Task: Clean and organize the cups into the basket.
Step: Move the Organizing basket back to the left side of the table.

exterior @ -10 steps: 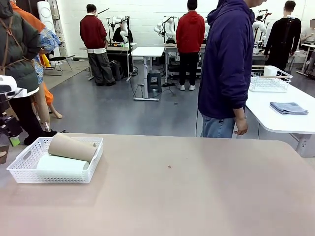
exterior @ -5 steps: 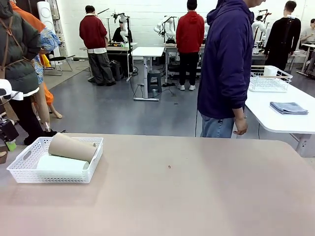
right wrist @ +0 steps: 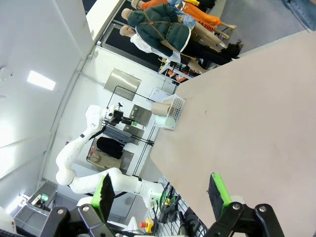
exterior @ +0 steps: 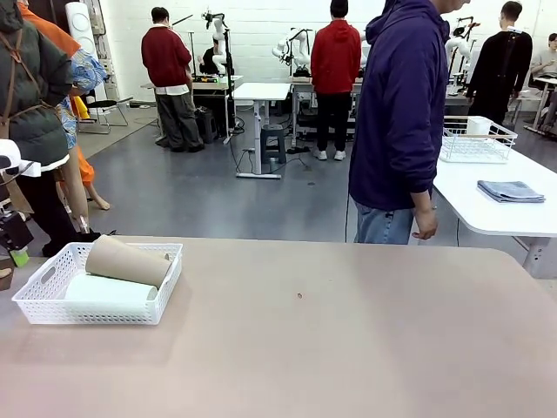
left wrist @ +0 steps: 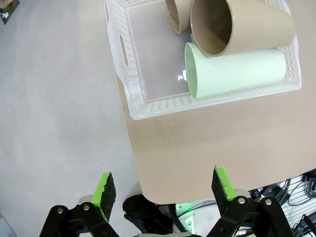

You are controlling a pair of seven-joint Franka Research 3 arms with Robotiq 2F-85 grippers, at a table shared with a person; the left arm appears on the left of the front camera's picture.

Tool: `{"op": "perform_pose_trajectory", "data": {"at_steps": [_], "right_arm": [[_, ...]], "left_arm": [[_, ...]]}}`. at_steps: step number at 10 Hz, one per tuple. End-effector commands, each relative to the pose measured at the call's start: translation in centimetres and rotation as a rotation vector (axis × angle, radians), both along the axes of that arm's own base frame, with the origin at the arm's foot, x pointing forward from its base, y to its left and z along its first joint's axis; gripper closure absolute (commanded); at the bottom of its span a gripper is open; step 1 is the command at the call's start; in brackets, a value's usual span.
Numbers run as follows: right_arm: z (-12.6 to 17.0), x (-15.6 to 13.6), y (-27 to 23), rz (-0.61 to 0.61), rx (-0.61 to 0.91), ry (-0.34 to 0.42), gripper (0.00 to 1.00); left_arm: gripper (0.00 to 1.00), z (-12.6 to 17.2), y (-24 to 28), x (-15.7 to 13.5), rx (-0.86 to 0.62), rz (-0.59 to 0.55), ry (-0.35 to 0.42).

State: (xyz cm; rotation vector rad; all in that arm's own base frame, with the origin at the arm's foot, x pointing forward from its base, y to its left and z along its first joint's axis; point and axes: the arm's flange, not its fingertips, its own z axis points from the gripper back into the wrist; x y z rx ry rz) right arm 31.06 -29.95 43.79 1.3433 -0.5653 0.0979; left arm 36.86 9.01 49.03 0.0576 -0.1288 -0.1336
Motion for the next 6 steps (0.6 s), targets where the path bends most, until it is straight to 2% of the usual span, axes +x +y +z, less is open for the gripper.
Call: {"op": "perform_pose_trajectory", "data": {"at_steps": [1, 2, 5, 6], "right_arm": [[0.0, 0.1, 0.0, -0.005, -0.006, 0.0, 0.0], [0.0, 0.1, 0.0, -0.005, -0.006, 0.0, 0.0], [0.0, 0.1, 0.0, -0.005, -0.006, 0.0, 0.0], [0.0, 0.1, 0.0, -0.005, -0.006, 0.0, 0.0]], "left_arm": [[0.0, 1.5, 1.2, 0.5, -0.174, 0.011, 0.047], [0.0, 3.6, 2.2, 0.4, -0.363, 0.004, 0.076], [0.0, 10.7, 8.3, 0.3, -0.812, 0.047, -0.051], [0.0, 11.7, 10.9, 0.5, -0.903, 0.091, -0.077]]}}
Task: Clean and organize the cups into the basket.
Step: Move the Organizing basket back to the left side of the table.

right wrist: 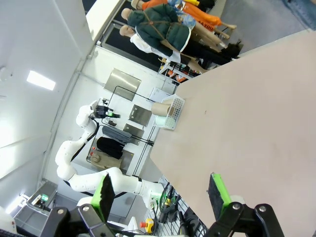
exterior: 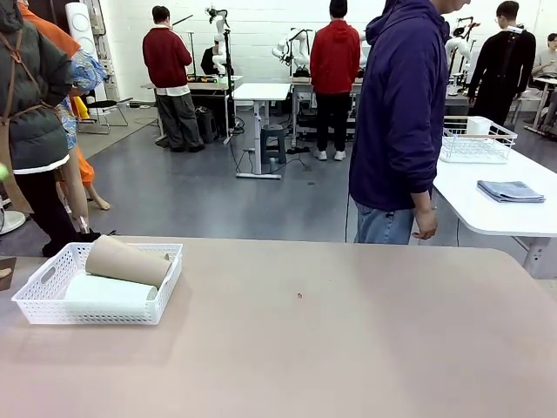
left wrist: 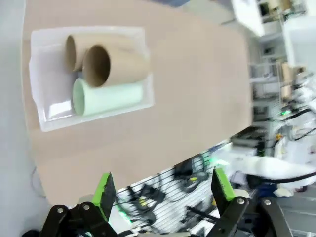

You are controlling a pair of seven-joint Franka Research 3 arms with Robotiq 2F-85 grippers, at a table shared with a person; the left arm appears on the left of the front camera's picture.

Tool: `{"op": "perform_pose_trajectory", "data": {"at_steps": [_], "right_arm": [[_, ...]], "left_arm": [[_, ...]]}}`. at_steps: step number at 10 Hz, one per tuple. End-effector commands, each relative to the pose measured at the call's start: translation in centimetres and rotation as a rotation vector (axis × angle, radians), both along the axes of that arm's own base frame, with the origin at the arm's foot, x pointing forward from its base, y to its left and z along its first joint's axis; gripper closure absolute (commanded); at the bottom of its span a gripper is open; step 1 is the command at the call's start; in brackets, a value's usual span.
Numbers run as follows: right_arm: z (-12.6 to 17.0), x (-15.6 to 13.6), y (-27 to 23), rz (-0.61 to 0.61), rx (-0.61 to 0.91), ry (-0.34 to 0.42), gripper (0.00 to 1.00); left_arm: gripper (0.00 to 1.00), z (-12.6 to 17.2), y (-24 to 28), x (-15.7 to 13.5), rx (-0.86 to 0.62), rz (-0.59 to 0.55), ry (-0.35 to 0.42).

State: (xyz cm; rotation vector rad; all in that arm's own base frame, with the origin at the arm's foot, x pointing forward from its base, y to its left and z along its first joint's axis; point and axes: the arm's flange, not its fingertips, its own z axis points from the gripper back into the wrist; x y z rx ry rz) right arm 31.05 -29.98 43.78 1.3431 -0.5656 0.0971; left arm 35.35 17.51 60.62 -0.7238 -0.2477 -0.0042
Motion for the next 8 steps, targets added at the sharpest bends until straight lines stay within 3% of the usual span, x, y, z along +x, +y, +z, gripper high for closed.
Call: {"op": "perform_pose_trajectory", "data": {"at_steps": [1, 2, 8], "right_arm": [[0.0, 0.1, 0.0, -0.005, -0.006, 0.0, 0.0], [0.0, 0.1, 0.0, -0.005, -0.006, 0.0, 0.0], [0.0, 0.1, 0.0, -0.005, -0.006, 0.0, 0.0]], "left_arm": [[0.0, 0.3, 4.9, 2.1, -0.188, 0.053, 0.01], [0.0, 0.0, 7.3, 1.9, -0.236, 0.087, 0.006], [0.0, -5.1, 18.3, 0.0, -0.423, 0.031, -0.004]]}}
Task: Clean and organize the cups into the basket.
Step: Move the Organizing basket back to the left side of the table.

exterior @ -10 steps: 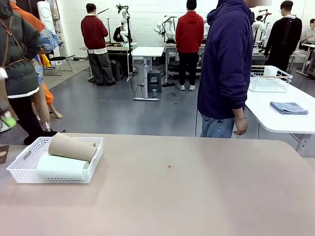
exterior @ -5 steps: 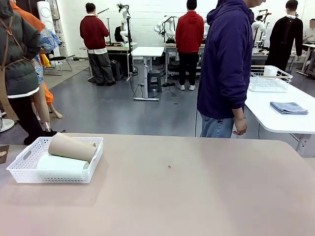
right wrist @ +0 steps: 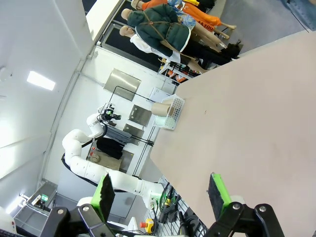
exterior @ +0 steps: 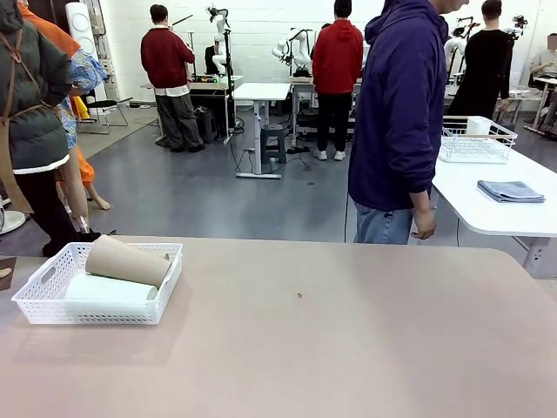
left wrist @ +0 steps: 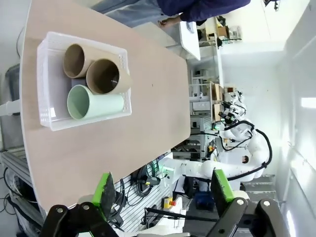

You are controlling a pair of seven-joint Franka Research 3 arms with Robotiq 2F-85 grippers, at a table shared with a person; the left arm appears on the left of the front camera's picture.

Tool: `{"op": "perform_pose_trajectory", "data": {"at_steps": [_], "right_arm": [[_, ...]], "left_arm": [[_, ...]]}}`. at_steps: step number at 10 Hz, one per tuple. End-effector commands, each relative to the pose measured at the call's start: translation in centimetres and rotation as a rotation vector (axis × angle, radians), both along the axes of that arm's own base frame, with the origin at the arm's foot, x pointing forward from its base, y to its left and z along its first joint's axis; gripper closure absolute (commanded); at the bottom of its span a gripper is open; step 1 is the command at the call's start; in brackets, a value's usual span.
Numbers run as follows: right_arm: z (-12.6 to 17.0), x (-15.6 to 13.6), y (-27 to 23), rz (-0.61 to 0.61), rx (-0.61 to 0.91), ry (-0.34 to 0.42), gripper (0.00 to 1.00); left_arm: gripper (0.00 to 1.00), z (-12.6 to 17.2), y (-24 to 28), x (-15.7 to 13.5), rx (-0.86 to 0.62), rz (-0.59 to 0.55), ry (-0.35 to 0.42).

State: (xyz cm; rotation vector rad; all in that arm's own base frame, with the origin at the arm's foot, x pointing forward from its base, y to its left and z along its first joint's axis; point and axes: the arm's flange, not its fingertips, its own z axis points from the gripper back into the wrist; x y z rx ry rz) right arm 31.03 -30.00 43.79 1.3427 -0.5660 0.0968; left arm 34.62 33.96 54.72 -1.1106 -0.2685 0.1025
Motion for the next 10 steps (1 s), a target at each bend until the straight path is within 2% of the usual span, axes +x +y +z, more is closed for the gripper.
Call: {"op": "perform_pose_trajectory", "data": {"at_steps": [1, 4, 10], "right_arm": [[0.0, 0.1, 0.0, -0.004, -0.006, 0.0, 0.0], [0.0, 0.1, 0.0, -0.004, -0.006, 0.0, 0.0], [0.0, 0.1, 0.0, -0.004, -0.006, 0.0, 0.0]], "left_arm": [[0.0, 0.5, 2.4, 0.6, -0.024, -0.023, -0.009], [0.0, -1.4, 2.7, 0.7, -0.021, -0.038, -0.003], [0.0, -1.7, 2.2, 0.8, -0.022, -0.023, 0.022]]}}
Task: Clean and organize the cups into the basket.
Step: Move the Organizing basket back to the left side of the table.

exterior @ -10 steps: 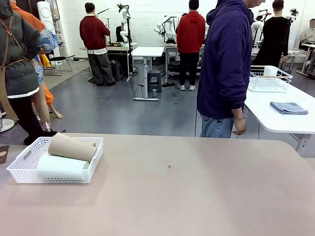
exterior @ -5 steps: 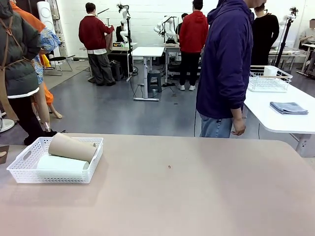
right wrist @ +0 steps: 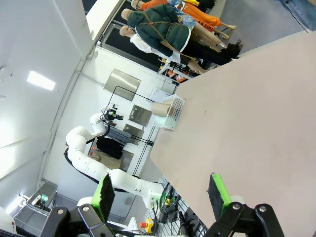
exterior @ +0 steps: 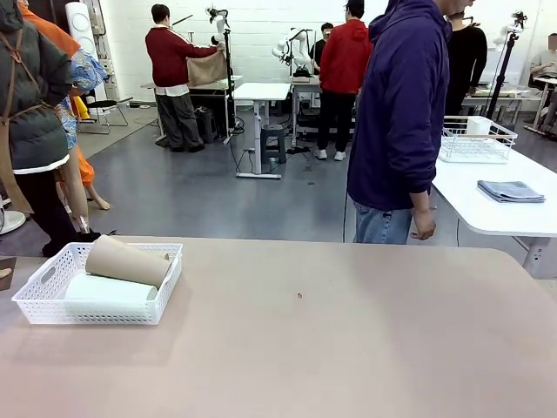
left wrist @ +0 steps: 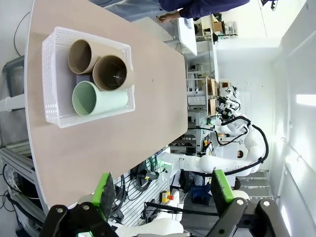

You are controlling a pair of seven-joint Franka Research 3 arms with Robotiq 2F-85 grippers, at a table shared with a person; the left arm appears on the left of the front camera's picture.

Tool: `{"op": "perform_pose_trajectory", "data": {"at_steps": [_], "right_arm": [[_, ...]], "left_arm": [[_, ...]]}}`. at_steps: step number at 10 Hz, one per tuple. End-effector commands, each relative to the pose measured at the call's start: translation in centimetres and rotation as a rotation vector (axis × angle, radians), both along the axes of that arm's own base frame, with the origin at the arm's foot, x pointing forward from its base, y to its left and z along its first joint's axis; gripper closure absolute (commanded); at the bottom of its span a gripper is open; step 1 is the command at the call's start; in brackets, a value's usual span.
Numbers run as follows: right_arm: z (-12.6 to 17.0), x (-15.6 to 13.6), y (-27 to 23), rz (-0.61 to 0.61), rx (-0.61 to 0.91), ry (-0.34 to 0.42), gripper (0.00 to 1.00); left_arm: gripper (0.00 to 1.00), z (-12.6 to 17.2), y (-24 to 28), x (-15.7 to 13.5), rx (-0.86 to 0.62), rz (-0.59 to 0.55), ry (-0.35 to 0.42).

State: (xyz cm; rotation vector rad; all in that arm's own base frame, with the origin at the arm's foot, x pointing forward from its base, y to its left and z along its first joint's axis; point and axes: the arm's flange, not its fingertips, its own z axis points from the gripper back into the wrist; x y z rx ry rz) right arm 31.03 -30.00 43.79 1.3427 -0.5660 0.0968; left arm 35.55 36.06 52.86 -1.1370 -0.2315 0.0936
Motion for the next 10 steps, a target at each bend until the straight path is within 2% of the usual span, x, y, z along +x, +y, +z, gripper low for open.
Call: {"op": "perform_pose_trajectory", "data": {"at_steps": [1, 10], "right_arm": [[0.0, 0.09, 0.04, -0.004, -0.006, 0.0, 0.0], [0.0, 0.09, 0.04, -0.004, -0.006, 0.0, 0.0]], "left_arm": [[0.0, 0.13, 0.12, -0.18, 0.003, 0.005, -0.001], [0.0, 0.13, 0.12, -0.18, 0.003, 0.005, -0.001]]}}
